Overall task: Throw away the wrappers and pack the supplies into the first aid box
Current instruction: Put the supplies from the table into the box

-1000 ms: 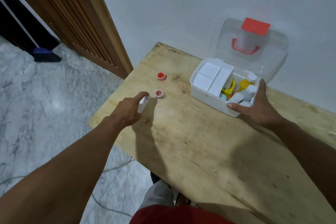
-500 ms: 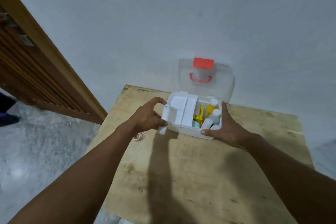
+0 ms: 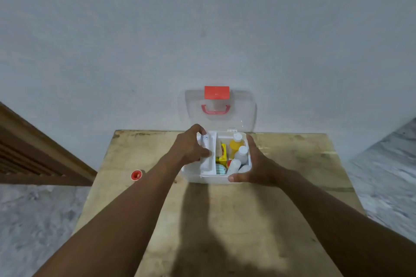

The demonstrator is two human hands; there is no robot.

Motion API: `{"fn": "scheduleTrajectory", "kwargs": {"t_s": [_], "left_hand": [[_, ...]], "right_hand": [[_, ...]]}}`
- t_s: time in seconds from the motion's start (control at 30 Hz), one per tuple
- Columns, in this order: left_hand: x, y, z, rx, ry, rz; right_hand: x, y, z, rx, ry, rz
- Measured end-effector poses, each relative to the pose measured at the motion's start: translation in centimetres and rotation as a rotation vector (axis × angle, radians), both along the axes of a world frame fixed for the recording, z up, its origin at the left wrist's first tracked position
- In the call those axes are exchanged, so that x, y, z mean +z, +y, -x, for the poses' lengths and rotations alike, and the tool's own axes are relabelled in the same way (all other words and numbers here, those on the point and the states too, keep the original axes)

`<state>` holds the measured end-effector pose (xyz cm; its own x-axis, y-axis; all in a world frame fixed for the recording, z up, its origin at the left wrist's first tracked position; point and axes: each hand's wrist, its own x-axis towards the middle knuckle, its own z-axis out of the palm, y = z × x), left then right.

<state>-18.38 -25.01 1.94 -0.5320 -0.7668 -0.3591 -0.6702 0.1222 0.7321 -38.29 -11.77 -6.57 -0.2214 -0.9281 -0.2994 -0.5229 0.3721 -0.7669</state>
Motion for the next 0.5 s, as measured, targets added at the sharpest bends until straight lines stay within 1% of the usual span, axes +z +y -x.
{"fn": "scheduleTrajectory", "kwargs": {"t_s": [0.23, 0.5], "left_hand": [[-1.9, -0.4, 1.1, -0.047, -0.118, 0.074], [-2.8, -0.2, 1.0, -0.019, -0.128, 0.083]], "right_hand": [[0.7, -0.1, -0.3, 0.019, -0.016, 0.016], [0.3, 0.1, -0.3, -0.005, -0.055, -0.026]]}}
